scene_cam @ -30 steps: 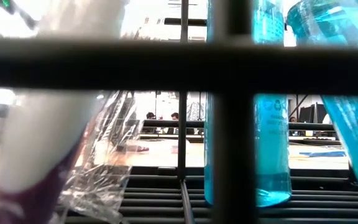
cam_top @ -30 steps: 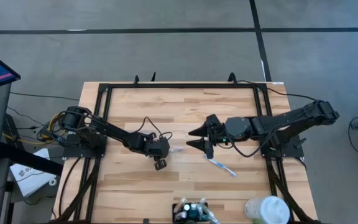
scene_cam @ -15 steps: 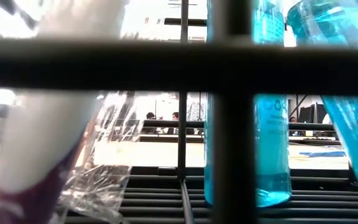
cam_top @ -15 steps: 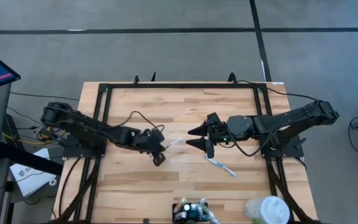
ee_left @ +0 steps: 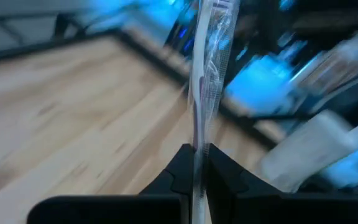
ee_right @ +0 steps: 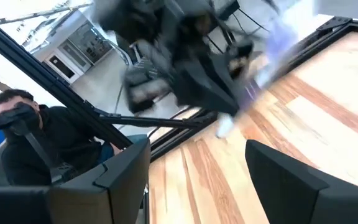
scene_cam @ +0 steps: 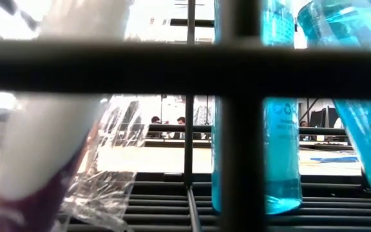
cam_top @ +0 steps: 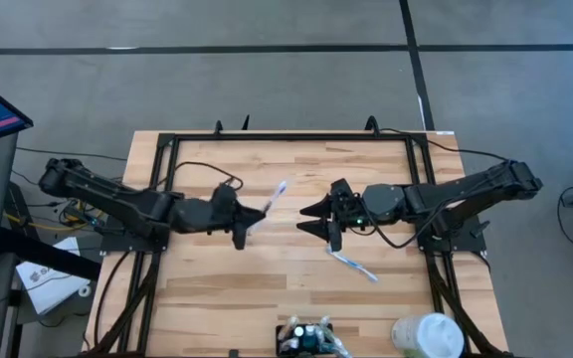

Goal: Pick & Place toothbrushing station
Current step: Put the purple toothbrush into the black mesh organizer

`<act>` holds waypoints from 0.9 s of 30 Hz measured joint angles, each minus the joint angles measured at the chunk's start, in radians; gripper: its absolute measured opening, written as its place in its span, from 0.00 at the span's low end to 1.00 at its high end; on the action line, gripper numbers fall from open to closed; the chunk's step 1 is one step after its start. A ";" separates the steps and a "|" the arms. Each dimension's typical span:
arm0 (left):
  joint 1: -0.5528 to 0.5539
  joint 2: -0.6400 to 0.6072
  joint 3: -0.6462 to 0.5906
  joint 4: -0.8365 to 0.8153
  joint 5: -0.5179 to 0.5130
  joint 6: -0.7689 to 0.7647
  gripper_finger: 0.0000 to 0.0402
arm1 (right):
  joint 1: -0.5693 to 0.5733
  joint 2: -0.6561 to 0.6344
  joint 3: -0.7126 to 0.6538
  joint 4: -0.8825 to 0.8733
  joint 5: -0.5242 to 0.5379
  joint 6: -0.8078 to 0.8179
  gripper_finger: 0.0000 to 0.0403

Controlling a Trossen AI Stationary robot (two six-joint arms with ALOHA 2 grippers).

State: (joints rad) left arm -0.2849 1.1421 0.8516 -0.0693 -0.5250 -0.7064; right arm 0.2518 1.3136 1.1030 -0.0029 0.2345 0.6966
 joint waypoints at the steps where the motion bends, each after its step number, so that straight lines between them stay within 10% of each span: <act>1: -0.002 -0.007 0.000 0.043 -0.001 0.019 0.02 | 0.002 0.002 0.000 -0.001 0.003 -0.005 0.63; 27: 0.019 0.118 0.001 0.726 0.141 0.144 0.02 | 0.035 0.001 0.000 0.151 0.083 -0.173 0.63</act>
State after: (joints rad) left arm -0.2657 1.2603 0.8528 0.6565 -0.3843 -0.5625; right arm 0.2872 1.3148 1.1028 0.1483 0.3178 0.5232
